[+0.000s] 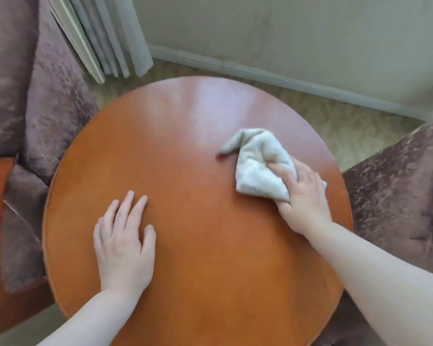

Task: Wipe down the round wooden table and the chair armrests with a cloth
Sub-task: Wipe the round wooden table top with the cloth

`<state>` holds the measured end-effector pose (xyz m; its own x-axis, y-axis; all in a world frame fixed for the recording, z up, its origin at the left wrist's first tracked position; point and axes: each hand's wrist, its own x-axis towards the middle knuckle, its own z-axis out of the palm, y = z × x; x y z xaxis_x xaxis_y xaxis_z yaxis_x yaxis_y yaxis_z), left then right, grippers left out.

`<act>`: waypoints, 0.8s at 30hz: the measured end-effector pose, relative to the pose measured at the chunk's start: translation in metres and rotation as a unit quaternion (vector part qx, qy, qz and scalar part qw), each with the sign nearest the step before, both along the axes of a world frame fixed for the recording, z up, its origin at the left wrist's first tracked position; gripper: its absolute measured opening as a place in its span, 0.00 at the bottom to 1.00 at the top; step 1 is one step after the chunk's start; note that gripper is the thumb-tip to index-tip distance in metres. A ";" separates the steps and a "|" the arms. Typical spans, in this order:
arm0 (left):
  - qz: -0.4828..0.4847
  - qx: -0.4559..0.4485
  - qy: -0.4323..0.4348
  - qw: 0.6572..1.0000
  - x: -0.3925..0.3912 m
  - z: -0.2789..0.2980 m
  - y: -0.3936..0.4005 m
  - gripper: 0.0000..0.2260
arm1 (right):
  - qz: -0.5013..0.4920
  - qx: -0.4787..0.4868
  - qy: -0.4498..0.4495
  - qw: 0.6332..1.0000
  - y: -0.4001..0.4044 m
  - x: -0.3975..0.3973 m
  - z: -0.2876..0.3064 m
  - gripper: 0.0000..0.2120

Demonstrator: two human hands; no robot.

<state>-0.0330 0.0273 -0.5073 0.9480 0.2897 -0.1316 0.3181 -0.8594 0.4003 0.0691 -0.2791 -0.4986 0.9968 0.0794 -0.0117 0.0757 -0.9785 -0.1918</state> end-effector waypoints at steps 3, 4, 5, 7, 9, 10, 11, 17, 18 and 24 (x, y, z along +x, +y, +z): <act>0.025 0.058 0.006 0.998 0.001 -0.007 -0.012 0.23 | -0.358 0.150 0.025 0.921 0.108 0.055 -0.007 0.27; 0.025 0.071 0.008 0.997 0.002 -0.008 -0.012 0.24 | -0.329 0.127 0.021 0.935 0.135 0.058 -0.011 0.29; 0.023 0.085 0.008 0.996 0.002 -0.009 -0.011 0.24 | -0.238 0.083 0.002 0.968 0.154 0.052 -0.014 0.30; 0.013 0.098 0.001 0.995 -0.001 -0.010 -0.009 0.24 | 0.126 0.035 -0.001 0.991 0.146 0.016 -0.016 0.32; 0.018 0.100 -0.012 0.995 -0.001 -0.010 -0.009 0.24 | 0.412 -0.004 0.011 0.911 0.095 0.002 -0.011 0.33; 0.019 0.107 -0.010 0.994 -0.001 -0.011 -0.010 0.24 | 0.481 -0.026 0.023 0.876 0.059 0.009 -0.007 0.32; 0.015 0.112 -0.002 0.994 -0.001 -0.011 -0.011 0.24 | 0.500 -0.046 0.021 0.865 0.025 0.021 -0.002 0.29; -0.003 0.109 0.033 0.993 0.002 -0.010 -0.005 0.24 | -0.125 0.027 -0.049 0.991 0.064 0.154 -0.008 0.25; 0.000 0.105 0.028 0.994 0.002 -0.010 -0.005 0.24 | -0.246 0.062 -0.018 0.967 0.105 0.172 -0.008 0.25; 0.093 -0.022 -0.113 0.989 -0.003 -0.014 -0.005 0.31 | 0.106 0.030 -0.025 0.994 0.207 0.127 -0.016 0.26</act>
<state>-0.0358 0.0223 -0.5210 0.8852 0.4611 0.0610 0.3679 -0.7744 0.5148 0.1963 -0.0719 -0.5143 0.9566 0.2876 0.0476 0.2905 -0.9262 -0.2403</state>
